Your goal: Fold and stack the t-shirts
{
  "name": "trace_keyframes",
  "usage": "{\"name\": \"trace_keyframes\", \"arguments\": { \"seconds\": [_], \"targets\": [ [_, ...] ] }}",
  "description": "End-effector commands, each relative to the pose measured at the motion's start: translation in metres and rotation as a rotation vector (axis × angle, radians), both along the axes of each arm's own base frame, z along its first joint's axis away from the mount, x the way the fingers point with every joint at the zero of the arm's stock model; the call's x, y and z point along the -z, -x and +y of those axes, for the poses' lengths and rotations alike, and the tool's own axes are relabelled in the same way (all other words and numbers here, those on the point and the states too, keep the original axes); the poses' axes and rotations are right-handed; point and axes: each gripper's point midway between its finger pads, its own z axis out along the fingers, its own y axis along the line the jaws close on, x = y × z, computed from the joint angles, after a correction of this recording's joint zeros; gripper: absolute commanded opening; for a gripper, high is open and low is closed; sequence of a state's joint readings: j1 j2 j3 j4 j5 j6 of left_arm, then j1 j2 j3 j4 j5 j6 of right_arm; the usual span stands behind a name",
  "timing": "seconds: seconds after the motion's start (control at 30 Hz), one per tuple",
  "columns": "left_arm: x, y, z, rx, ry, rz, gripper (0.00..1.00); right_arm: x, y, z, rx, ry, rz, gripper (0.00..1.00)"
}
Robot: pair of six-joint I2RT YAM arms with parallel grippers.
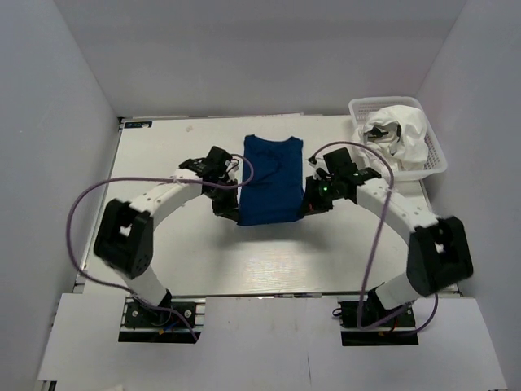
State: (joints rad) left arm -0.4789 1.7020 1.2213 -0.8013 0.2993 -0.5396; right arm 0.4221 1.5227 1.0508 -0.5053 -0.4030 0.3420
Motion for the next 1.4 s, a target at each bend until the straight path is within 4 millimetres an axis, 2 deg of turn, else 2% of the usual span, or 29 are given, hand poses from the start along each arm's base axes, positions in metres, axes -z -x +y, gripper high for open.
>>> {"name": "trace_keyframes", "arguments": {
  "seconds": [0.0,0.03,0.07,0.13,0.2,0.3,0.33,0.37,0.43,0.47,0.5,0.6,0.67,0.73,0.8,0.83,1.0,1.07,1.1,1.23,1.27,1.37],
  "targets": [
    [-0.053,0.050,0.003,0.076,0.101,0.050,0.00,-0.041,0.061,-0.006,-0.035,-0.043,0.139,0.00],
    [-0.063,0.055,0.001,0.084,0.125,0.050,0.00,-0.058,0.070,-0.009,-0.034,-0.053,0.122,0.00],
    [-0.075,0.061,0.002,0.076,0.140,0.057,0.00,-0.062,0.076,-0.013,-0.027,-0.041,0.142,0.00],
    [-0.094,0.057,-0.002,0.076,0.169,0.029,0.00,-0.084,0.074,-0.014,-0.023,-0.049,0.099,0.00],
    [-0.112,0.049,-0.007,0.079,0.187,-0.008,0.00,-0.095,0.071,-0.017,-0.007,-0.043,0.083,0.00],
    [-0.132,0.034,-0.014,0.094,0.216,-0.078,0.00,-0.101,0.064,-0.017,-0.001,-0.035,0.075,0.00],
    [-0.125,0.026,-0.013,0.080,0.204,-0.077,0.00,-0.102,0.062,-0.015,-0.004,-0.034,0.069,0.00],
    [-0.128,0.013,-0.015,0.071,0.219,-0.114,0.00,-0.096,0.055,-0.018,0.018,-0.007,0.077,0.00],
    [-0.132,-0.001,-0.022,0.073,0.231,-0.140,0.00,-0.098,0.043,-0.021,0.045,0.023,0.042,0.00],
    [-0.124,-0.008,-0.026,0.071,0.221,-0.118,0.00,-0.099,0.038,-0.022,0.064,0.027,0.044,0.00],
    [-0.133,-0.022,-0.031,0.070,0.230,-0.157,0.00,-0.095,0.035,-0.023,0.071,0.039,0.052,0.00],
    [-0.138,-0.050,-0.037,0.053,0.216,-0.221,0.00,-0.093,0.021,-0.031,0.126,0.066,0.031,0.00],
    [-0.150,-0.062,-0.042,0.051,0.232,-0.275,0.00,-0.089,0.019,-0.034,0.143,0.069,0.040,0.00],
    [-0.153,-0.078,-0.048,0.041,0.243,-0.308,0.00,-0.086,0.016,-0.038,0.163,0.067,0.048,0.00],
    [-0.151,-0.083,-0.051,0.041,0.243,-0.307,0.00,-0.084,0.009,-0.045,0.190,0.073,0.046,0.00],
    [-0.143,-0.088,-0.053,0.040,0.234,-0.289,0.00,-0.084,0.007,-0.047,0.201,0.080,0.044,0.00],
    [-0.125,-0.112,-0.064,0.035,0.219,-0.276,0.00,-0.076,-0.008,-0.056,0.228,0.076,0.049,0.00],
    [-0.123,-0.121,-0.067,0.030,0.212,-0.280,0.00,-0.068,-0.018,-0.060,0.235,0.077,0.060,0.00],
    [-0.110,-0.126,-0.067,0.024,0.193,-0.262,0.00,-0.067,-0.022,-0.060,0.235,0.072,0.052,0.00],
    [-0.091,-0.147,-0.073,0.006,0.189,-0.247,0.00,-0.045,-0.041,-0.066,0.238,0.081,0.054,0.00],
    [-0.090,-0.151,-0.077,0.012,0.202,-0.249,0.00,-0.040,-0.053,-0.065,0.241,0.075,0.032,0.00],
    [-0.087,-0.161,-0.082,0.004,0.209,-0.255,0.00,-0.030,-0.064,-0.060,0.215,0.045,0.031,0.00]
  ]
}}
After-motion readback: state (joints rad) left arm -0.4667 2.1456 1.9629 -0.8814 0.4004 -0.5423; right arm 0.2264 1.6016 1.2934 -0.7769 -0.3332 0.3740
